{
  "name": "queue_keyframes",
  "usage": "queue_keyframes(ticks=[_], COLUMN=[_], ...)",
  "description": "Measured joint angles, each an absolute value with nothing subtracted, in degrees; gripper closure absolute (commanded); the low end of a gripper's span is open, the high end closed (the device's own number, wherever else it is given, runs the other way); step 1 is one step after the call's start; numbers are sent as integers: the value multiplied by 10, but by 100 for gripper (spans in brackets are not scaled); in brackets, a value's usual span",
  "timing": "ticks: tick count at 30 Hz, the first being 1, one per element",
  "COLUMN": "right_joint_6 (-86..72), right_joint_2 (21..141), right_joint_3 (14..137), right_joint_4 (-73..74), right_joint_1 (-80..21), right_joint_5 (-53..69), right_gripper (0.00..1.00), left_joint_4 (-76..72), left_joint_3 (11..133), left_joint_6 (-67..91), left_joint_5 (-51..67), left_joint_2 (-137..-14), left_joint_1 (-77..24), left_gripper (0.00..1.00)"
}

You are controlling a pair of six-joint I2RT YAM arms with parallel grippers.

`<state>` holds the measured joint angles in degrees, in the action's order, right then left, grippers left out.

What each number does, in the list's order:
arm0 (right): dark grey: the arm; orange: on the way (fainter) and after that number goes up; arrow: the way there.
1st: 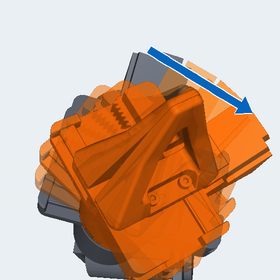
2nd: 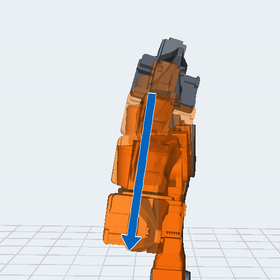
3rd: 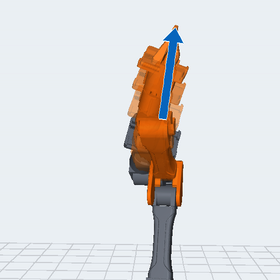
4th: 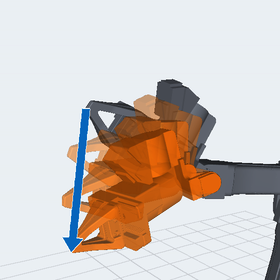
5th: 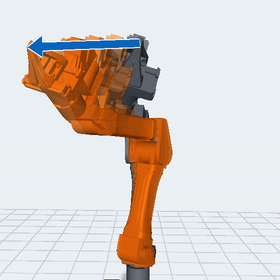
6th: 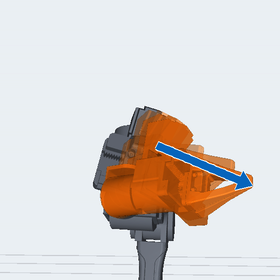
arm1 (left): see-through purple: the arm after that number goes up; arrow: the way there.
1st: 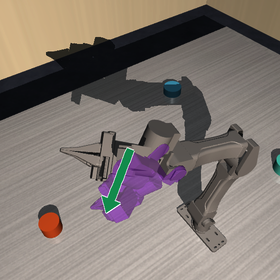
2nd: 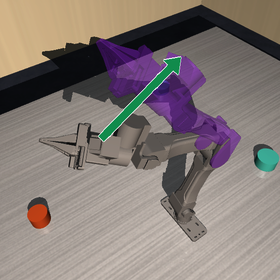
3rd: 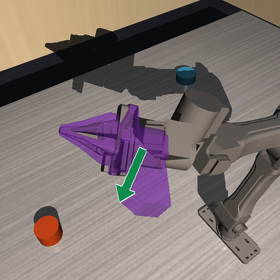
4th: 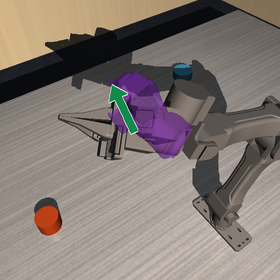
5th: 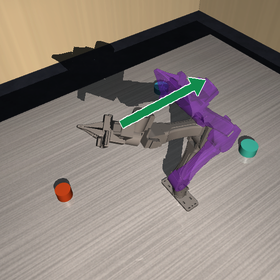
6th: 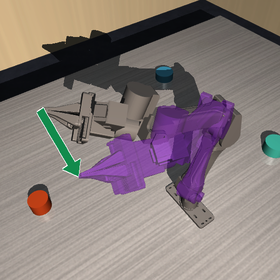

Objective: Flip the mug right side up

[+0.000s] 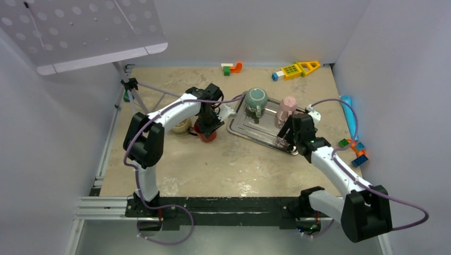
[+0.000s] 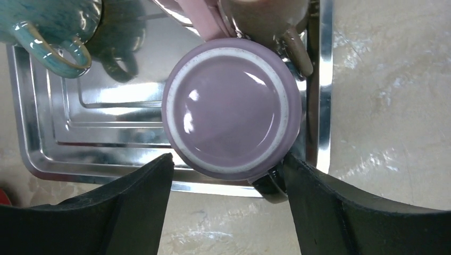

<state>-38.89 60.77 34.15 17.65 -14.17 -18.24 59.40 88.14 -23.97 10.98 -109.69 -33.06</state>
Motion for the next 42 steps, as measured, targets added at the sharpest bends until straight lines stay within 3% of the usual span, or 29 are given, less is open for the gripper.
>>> queue_keyframes(ticks=[4, 9, 12, 20, 21, 31, 42], right_joint_6=[-371, -363, -365, -366, -367, -330, -296], right_joint_2=[640, 677, 703, 728, 728, 703, 525], right_joint_3=[341, 345, 350, 350, 351, 364, 496], right_joint_4=[145, 131, 132, 123, 119, 134, 67], right_joint_1=[-142, -149, -155, -161, -161, -201, -232], right_joint_5=[-149, -134, -143, -145, -149, -91, 73], right_gripper=[29, 32, 39, 98, 100, 100, 100], left_joint_4=[594, 596, 610, 676, 690, 747, 573], left_joint_3=[887, 897, 922, 1008, 1017, 1040, 960], left_joint_6=[-253, -257, -255, -244, -244, -227, -13], left_joint_5=[100, 105, 126, 208, 219, 317, 441], left_joint_2=[-1099, -1096, -1088, -1022, -1012, -917, -714], left_joint_1=[-331, -330, -330, -330, -329, -325, -282], left_gripper=[48, 47, 46, 45, 45, 39, 35])
